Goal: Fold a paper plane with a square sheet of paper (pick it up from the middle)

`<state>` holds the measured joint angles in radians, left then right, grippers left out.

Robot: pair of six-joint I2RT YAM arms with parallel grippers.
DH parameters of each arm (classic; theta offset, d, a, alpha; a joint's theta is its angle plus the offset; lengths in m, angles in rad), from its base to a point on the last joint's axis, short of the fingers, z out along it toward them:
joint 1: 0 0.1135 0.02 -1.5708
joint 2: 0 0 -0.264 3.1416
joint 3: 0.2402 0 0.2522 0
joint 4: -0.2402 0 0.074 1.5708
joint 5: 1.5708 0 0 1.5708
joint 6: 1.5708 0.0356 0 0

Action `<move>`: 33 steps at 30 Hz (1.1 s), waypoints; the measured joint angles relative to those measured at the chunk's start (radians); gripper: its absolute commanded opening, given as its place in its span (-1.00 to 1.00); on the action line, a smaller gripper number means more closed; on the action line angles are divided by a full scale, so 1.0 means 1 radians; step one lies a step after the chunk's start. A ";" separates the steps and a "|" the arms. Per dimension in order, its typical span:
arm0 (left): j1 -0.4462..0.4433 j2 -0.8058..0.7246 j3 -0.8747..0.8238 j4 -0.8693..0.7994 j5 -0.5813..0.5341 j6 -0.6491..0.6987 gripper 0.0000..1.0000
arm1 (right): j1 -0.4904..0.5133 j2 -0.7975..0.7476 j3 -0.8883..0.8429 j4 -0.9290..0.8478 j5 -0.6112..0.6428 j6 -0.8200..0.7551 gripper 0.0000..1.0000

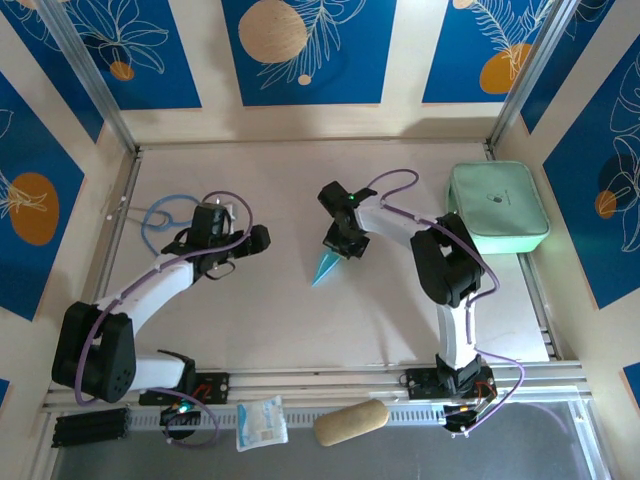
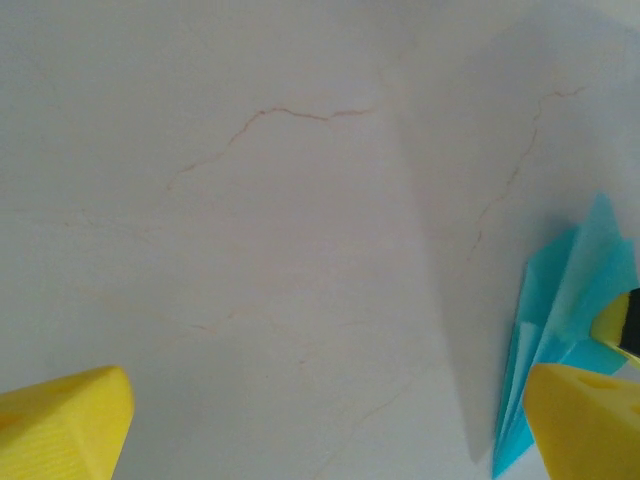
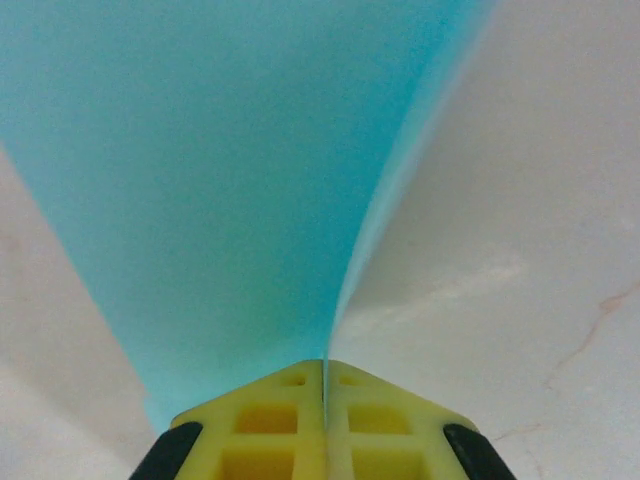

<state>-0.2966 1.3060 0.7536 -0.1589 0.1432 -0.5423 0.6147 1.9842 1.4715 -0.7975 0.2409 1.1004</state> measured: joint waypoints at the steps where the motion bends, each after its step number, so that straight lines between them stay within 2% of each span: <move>1: 0.013 0.000 -0.005 0.005 0.009 -0.006 0.99 | -0.001 -0.013 0.000 0.019 -0.016 -0.028 -0.94; 8: 0.095 -0.009 -0.067 0.063 0.079 -0.072 0.99 | -0.001 -0.065 -0.005 0.208 -0.245 -0.221 -0.95; 12: 0.105 -0.019 -0.082 0.090 0.120 -0.103 0.97 | 0.000 -0.069 -0.056 0.341 -0.384 -0.294 -0.93; 17: 0.105 -0.018 -0.085 0.156 0.199 -0.142 0.76 | -0.006 -0.067 -0.168 0.487 -0.528 -0.340 -0.89; 23: 0.055 0.035 -0.090 0.211 0.269 -0.190 0.42 | -0.025 -0.037 -0.248 0.585 -0.600 -0.346 -0.87; 33: -0.088 0.160 -0.092 0.278 0.347 -0.253 0.07 | -0.068 0.004 -0.285 0.640 -0.619 -0.346 -0.86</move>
<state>-0.3847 1.4662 0.6617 0.1196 0.4904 -0.7948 0.5468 1.9881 1.1870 -0.1570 -0.3782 0.7540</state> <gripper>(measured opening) 0.565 0.073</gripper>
